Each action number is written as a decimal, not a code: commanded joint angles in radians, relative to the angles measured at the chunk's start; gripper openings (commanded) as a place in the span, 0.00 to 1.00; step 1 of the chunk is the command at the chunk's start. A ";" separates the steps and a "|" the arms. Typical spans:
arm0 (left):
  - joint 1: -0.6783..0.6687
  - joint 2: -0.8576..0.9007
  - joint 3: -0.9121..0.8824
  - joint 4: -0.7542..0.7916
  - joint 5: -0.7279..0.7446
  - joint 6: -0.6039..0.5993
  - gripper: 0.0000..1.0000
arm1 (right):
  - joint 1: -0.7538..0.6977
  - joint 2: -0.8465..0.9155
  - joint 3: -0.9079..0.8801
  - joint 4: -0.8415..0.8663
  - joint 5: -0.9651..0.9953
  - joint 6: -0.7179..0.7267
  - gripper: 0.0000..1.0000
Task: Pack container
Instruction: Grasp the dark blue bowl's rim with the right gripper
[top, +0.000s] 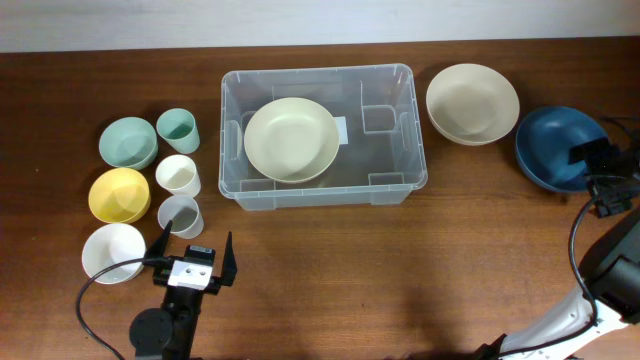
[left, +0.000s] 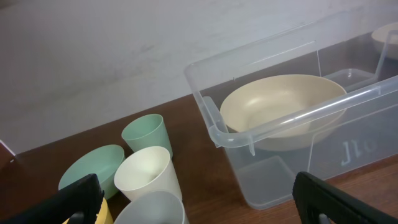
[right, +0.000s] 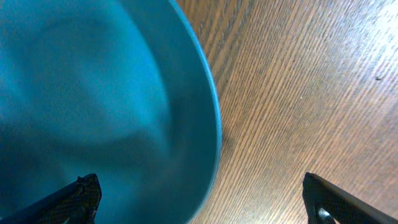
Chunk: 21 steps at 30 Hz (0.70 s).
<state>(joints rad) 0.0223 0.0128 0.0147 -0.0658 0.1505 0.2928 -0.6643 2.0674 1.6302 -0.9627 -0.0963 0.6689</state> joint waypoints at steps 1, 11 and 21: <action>0.004 -0.007 -0.005 -0.002 0.007 0.008 1.00 | -0.003 0.051 -0.008 0.002 -0.006 -0.015 0.99; 0.004 -0.007 -0.005 -0.002 0.007 0.008 1.00 | -0.003 0.081 -0.008 0.022 -0.005 -0.032 0.95; 0.004 -0.007 -0.005 -0.002 0.007 0.008 1.00 | -0.003 0.088 -0.009 0.063 -0.005 -0.038 0.75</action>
<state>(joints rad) 0.0223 0.0128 0.0147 -0.0662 0.1505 0.2932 -0.6643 2.1441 1.6302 -0.9031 -0.0967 0.6376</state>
